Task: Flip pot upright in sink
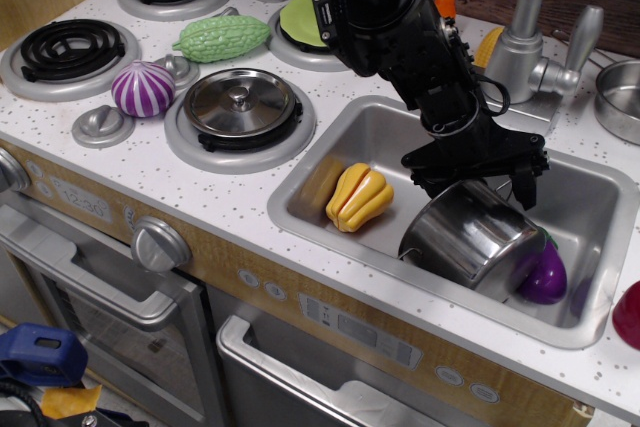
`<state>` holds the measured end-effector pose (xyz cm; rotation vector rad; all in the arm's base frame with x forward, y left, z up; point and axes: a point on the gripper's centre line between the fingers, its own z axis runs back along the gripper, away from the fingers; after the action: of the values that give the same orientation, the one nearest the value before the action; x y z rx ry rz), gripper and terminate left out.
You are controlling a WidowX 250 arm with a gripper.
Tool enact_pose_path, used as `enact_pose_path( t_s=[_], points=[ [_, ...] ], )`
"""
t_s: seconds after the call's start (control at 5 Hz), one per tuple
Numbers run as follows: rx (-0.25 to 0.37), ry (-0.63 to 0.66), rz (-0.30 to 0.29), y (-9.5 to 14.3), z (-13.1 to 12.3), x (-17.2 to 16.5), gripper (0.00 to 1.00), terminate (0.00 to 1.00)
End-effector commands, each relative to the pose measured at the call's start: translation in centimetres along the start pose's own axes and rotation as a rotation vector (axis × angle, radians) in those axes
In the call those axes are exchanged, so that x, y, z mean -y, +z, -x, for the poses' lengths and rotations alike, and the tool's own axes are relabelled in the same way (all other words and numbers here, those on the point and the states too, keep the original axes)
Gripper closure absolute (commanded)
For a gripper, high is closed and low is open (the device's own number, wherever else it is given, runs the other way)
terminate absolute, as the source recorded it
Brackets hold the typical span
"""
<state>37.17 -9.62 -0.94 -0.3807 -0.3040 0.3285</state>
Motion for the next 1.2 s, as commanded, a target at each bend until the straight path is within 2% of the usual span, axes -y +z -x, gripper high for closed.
enact_pose_path(
  t_s=[0.0, 0.2, 0.4, 0.6, 0.8, 1.0],
  points=[
    [0.041, 0.026, -0.065, 1.3, 0.2, 1.8, 1.00, 0.00],
    [0.019, -0.001, -0.132, 2.3, 0.4, 2.1, 1.00, 0.00],
    [-0.031, -0.029, -0.183, 3.7, -0.3, 2.4, 1.00, 0.00],
    [-0.035, -0.054, -0.326, 4.8, -0.5, 3.6, 1.00, 0.00],
    [0.011, -0.104, -0.465, 3.9, -0.1, 4.2, 0.00, 0.00],
    [0.058, -0.158, -0.465, 4.0, -0.6, 4.1, 0.00, 0.00]
  ],
)
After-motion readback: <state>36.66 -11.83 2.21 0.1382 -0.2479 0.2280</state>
